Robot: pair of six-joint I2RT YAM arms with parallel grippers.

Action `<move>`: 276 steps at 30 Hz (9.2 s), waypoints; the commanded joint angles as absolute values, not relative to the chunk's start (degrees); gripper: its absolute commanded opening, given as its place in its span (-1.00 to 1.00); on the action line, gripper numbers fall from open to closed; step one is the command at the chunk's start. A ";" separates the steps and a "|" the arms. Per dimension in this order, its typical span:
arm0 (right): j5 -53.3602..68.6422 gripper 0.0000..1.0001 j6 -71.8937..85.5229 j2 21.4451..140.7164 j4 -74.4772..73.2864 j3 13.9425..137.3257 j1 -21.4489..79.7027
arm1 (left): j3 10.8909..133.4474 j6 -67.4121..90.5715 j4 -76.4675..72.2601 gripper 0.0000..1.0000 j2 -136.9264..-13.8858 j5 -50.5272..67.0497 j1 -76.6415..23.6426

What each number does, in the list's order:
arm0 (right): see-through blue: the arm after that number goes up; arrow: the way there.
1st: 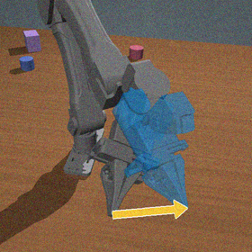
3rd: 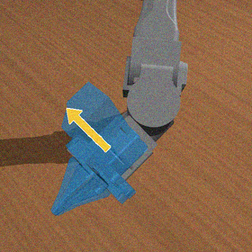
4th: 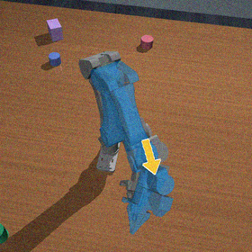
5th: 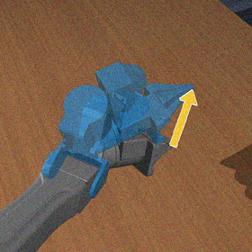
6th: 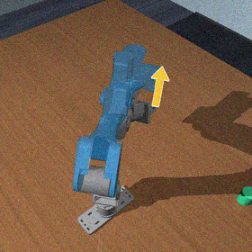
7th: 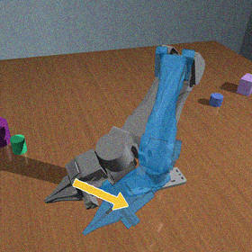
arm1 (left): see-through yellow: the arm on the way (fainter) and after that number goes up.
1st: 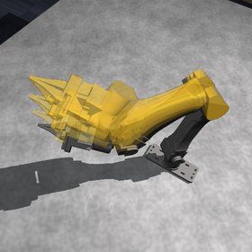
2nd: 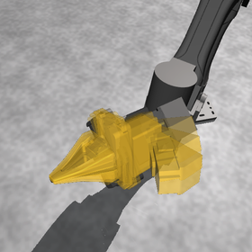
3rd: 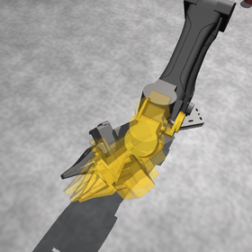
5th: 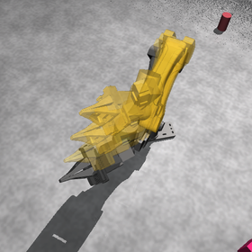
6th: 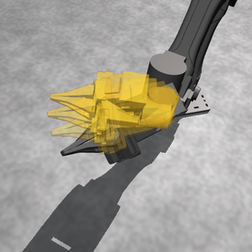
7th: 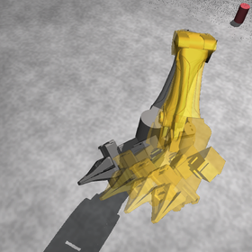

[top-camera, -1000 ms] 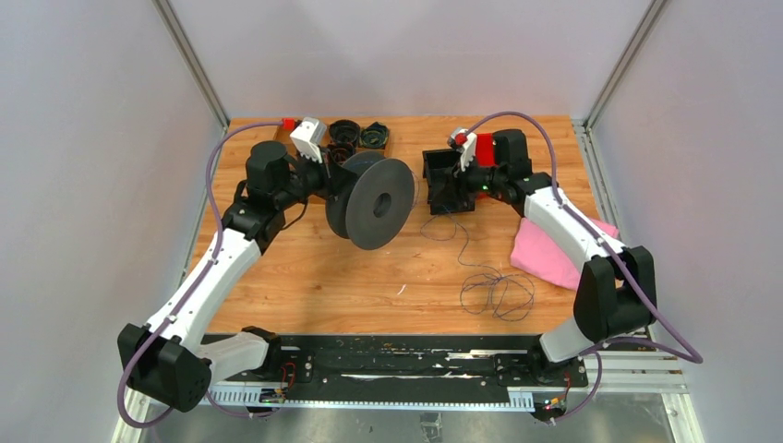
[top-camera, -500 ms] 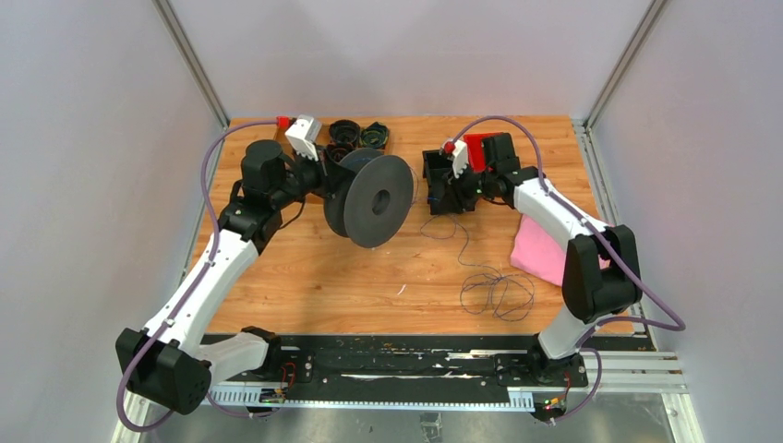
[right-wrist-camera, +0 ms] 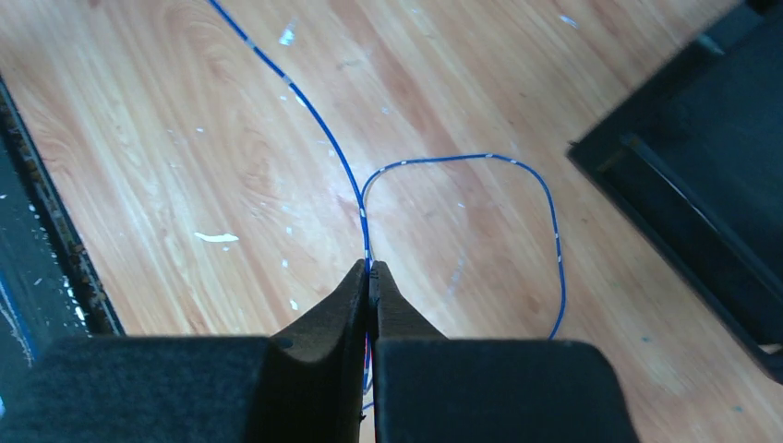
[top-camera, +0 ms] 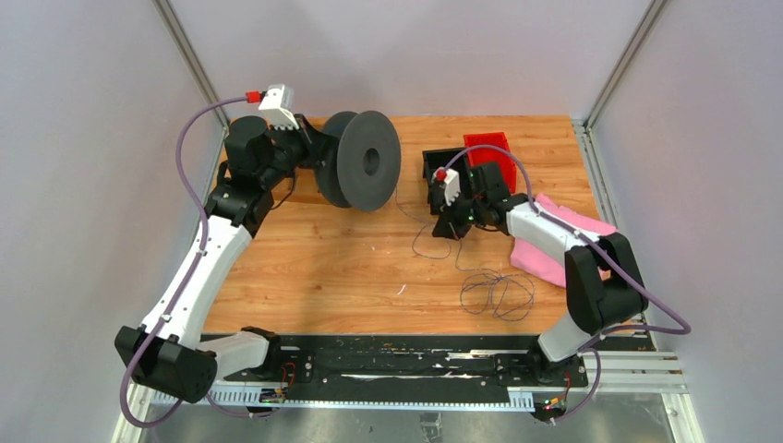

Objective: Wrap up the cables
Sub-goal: Wrap the cable around the cable reel.

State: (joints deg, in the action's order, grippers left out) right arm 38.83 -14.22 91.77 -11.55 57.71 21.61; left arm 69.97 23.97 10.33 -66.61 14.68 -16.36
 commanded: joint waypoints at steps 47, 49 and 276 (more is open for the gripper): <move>32.04 -0.99 -5.91 89.02 -34.33 100.20 44.17 | 64.74 -0.38 5.88 -0.99 -68.19 -11.32 -29.48; 30.74 -0.99 -6.06 89.27 -35.14 101.44 43.22 | 64.14 -2.05 5.88 -0.99 -67.55 -10.02 -29.92; 33.09 -0.99 -4.47 88.91 -29.85 100.89 34.74 | 62.47 -9.70 5.19 -0.99 -69.26 -7.18 -34.80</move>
